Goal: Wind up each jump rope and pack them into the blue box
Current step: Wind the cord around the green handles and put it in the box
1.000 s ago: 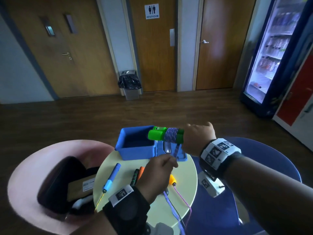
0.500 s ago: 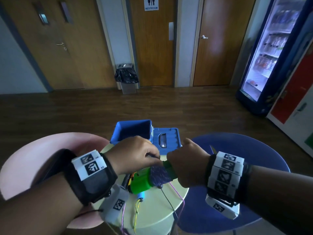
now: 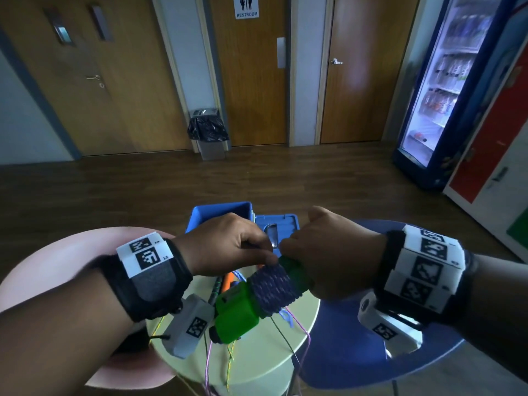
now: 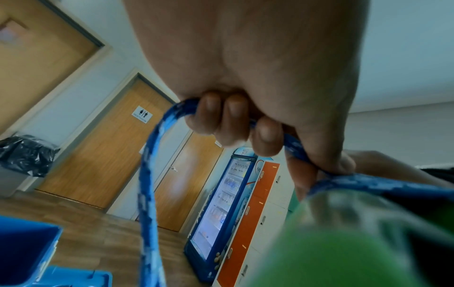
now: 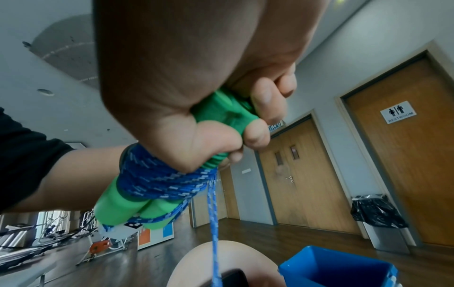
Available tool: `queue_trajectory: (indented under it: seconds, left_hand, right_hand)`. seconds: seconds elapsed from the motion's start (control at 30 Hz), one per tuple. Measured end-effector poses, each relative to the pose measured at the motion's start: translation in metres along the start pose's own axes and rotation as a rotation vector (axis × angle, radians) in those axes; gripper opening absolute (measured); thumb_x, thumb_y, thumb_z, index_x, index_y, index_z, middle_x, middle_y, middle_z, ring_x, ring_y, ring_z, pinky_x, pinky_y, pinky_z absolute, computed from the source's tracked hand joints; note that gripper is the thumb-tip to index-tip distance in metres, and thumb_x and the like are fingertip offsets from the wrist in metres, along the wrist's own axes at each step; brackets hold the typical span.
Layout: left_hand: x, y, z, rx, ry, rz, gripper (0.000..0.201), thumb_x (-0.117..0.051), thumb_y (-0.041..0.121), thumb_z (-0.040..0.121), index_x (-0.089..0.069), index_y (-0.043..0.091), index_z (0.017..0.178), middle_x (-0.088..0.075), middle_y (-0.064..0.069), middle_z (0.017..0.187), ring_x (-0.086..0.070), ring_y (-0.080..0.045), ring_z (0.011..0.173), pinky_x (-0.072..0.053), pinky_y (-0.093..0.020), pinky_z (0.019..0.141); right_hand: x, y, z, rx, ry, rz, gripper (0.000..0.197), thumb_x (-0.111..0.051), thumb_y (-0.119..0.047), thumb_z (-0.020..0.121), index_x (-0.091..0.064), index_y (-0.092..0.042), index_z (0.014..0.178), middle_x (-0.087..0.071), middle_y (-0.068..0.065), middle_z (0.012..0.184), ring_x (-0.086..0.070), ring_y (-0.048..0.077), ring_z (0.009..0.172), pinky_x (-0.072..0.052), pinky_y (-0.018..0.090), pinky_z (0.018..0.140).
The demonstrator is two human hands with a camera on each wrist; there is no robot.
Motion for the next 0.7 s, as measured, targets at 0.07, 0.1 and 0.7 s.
queue_trajectory:
  seconds: [0.07, 0.1, 0.7]
  left_hand:
    - [0.001, -0.002, -0.001, 0.019, -0.006, -0.049, 0.032, -0.067, 0.051, 0.081, -0.077, 0.021, 0.081, -0.072, 0.011, 0.08, -0.068, -0.006, 0.078, -0.053, -0.027, 0.071]
    - [0.001, 0.0, -0.001, 0.017, -0.011, -0.075, 0.025, -0.07, 0.044, 0.083, -0.077, 0.02, 0.08, -0.072, 0.013, 0.079, -0.068, -0.004, 0.077, -0.051, -0.022, 0.07]
    - [-0.069, -0.011, -0.002, 0.31, 0.49, -1.372, 0.044, -0.06, 0.011, 0.091, -0.058, 0.017, 0.047, -0.047, 0.004, 0.044, -0.042, -0.008, 0.041, -0.035, -0.021, 0.04]
  right_hand:
    - [0.001, 0.0, -0.002, 0.014, 0.022, 0.018, 0.024, -0.059, -0.04, 0.069, -0.038, -0.03, 0.078, -0.058, -0.007, 0.072, -0.06, 0.016, 0.066, -0.023, 0.034, 0.073]
    - [0.001, 0.0, -0.003, 0.021, 0.036, 0.026, 0.025, -0.06, -0.04, 0.069, -0.038, -0.031, 0.077, -0.058, -0.007, 0.071, -0.061, 0.015, 0.065, -0.024, 0.033, 0.073]
    - [0.046, 0.008, -0.01, -0.199, 0.387, 0.294, 0.03, -0.057, -0.044, 0.06, -0.05, -0.029, 0.086, -0.054, -0.014, 0.071, -0.058, 0.015, 0.065, -0.034, 0.036, 0.074]
Point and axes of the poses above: each hand's wrist, its own z-axis towards the middle knuckle, its own x-axis out of the back of the hand, y = z × x, the point moved 4 cm from there along z, towards the middle knuckle
